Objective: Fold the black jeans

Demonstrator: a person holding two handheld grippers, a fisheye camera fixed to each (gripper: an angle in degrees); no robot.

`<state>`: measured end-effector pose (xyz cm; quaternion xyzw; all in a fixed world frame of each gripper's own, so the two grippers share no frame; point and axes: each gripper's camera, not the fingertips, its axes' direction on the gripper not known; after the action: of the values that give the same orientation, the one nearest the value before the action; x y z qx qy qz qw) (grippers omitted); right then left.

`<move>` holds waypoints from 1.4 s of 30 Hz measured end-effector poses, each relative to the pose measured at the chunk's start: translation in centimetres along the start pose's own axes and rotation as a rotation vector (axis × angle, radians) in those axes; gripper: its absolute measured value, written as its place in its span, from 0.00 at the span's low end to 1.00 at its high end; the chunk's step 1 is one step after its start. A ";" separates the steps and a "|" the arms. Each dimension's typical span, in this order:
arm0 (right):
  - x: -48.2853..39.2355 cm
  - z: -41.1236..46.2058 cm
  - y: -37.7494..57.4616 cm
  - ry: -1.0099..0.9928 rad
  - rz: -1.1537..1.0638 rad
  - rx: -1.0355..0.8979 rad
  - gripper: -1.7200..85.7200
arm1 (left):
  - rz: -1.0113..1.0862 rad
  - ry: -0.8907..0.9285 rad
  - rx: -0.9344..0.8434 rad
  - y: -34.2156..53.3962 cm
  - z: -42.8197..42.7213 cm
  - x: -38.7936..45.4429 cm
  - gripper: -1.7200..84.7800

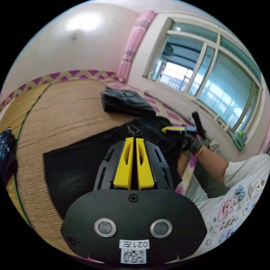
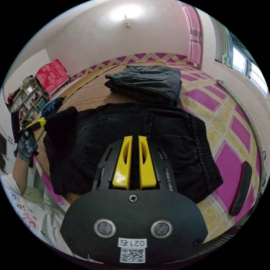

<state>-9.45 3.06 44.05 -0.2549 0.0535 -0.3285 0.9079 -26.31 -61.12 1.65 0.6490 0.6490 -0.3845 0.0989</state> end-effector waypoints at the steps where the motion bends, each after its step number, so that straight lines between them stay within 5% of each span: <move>1: 0.1 0.1 -0.1 -0.007 0.006 -0.007 0.06 | -0.022 -0.042 0.065 0.1 -4.1 -2.1 0.01; 8: -0.9 0.6 -0.4 0.015 0.018 -0.022 0.04 | -0.313 -0.446 0.272 7.4 -26.8 -17.5 0.01; 11: -1.6 0.8 -0.6 0.042 0.015 -0.031 0.04 | -0.512 -0.568 0.243 12.7 -30.3 -24.5 0.01; 18: -3.8 0.2 -1.8 0.055 -0.068 -0.056 0.09 | -0.777 -0.376 0.181 18.1 -30.5 -33.8 0.01; 23: -4.0 -1.4 -5.1 0.020 -0.253 -0.015 0.10 | -0.502 -0.566 0.127 12.6 -30.9 -30.0 0.02; 31: -3.6 3.5 -11.0 0.065 -0.611 -0.225 0.14 | -0.067 -0.420 -0.200 4.5 -19.6 -27.3 0.13; 39: -1.1 5.4 -14.2 -0.133 -0.603 -0.400 0.06 | 0.039 -0.285 -0.394 2.8 -13.8 -29.1 0.16; 42: -0.9 2.8 -13.8 -0.139 -0.614 -0.332 0.02 | 0.065 -0.259 -0.425 3.3 -13.8 -29.2 0.13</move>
<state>-17.24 -4.16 53.27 -0.4250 -0.0350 -0.5547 0.7145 -14.16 -75.32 28.20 0.5793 0.6761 -0.3159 0.3278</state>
